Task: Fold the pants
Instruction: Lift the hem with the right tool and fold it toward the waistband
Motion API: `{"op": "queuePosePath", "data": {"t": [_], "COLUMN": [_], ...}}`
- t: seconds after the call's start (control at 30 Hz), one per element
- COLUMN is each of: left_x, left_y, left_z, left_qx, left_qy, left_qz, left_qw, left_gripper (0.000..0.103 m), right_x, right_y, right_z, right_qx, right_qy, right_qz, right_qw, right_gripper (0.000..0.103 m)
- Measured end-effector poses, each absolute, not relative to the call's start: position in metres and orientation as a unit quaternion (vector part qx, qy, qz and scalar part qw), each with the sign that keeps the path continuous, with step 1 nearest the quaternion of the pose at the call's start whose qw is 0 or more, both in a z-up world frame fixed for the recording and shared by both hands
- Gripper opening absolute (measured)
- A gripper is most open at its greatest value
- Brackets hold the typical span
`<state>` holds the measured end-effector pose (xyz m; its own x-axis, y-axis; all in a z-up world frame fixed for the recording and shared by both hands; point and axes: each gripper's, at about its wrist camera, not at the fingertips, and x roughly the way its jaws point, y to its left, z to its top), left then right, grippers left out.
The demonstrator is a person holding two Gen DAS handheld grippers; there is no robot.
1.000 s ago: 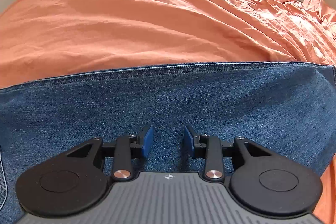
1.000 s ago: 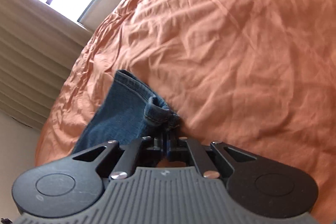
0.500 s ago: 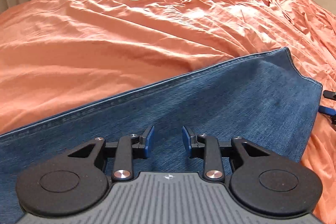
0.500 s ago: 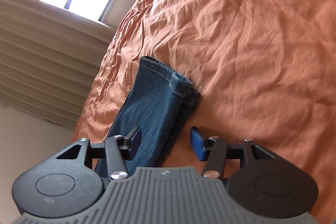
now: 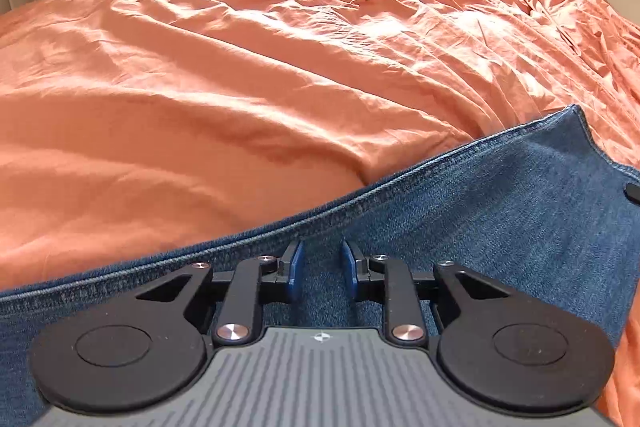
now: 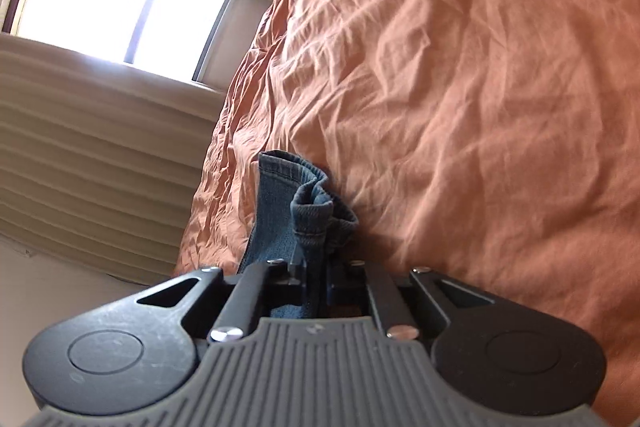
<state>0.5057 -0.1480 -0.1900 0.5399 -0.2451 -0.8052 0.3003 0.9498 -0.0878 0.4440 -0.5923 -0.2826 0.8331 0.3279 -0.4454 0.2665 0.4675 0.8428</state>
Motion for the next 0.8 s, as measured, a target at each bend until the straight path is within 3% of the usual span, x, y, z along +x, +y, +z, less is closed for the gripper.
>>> {"op": "queuePosePath", "data": {"t": [0.3,0.53,0.63,0.67,0.8], "left_x": [0.505,0.422,0.384,0.371,0.335], "left_y": [-0.165,-0.159,-0.155,-0.154,-0.15], "left_z": [-0.185,-0.174,-0.173,-0.171,-0.167], "left_qx": [0.064,0.049,0.02,0.012,-0.002], "left_qy": [0.462,0.468,0.477,0.477,0.49], "left_qz": [-0.142,-0.209,-0.228,-0.235,-0.279], "left_qw": [0.873,0.857,0.849,0.847,0.826], "left_gripper": [0.026,0.026,0.023,0.016,0.02], "right_x": [0.452,0.448,0.444,0.442,0.433], "right_y": [-0.567,-0.517,-0.482,-0.468,-0.417], "right_z": [-0.205,-0.124,-0.093,-0.082,-0.05], "right_qx": [0.429,0.338,0.298,0.284,0.249], "right_qy": [0.285,0.271,0.262,0.258,0.245], "right_qz": [0.026,0.051,0.067,0.073,0.094], "right_qw": [0.857,0.9,0.916,0.92,0.932], "right_gripper": [0.003,0.003,0.003,0.003,0.003]}}
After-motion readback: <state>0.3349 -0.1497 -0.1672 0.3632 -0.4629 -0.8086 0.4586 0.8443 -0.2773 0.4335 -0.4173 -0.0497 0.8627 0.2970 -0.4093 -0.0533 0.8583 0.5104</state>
